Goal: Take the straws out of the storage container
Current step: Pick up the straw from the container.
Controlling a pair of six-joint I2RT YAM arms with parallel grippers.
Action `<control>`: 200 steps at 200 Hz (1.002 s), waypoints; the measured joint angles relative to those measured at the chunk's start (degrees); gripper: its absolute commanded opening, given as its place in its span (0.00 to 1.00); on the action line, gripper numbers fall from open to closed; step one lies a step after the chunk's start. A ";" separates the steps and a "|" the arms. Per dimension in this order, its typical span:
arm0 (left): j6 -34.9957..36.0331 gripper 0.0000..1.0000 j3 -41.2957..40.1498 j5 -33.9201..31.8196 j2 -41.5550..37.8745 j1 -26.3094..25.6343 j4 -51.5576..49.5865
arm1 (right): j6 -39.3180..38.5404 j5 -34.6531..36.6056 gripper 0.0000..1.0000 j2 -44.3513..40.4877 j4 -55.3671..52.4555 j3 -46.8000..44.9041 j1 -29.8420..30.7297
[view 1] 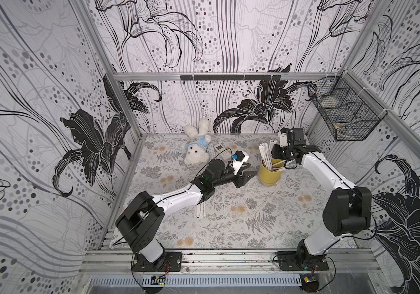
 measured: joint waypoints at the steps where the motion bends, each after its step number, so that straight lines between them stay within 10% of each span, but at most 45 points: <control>1: 0.00 0.53 0.00 0.00 0.00 0.00 0.00 | 0.00 -0.07 0.26 0.00 0.00 0.00 0.00; 200: -2.43 0.51 0.46 1.51 0.52 0.00 0.85 | -1.81 1.49 0.08 -3.82 0.37 1.25 -0.33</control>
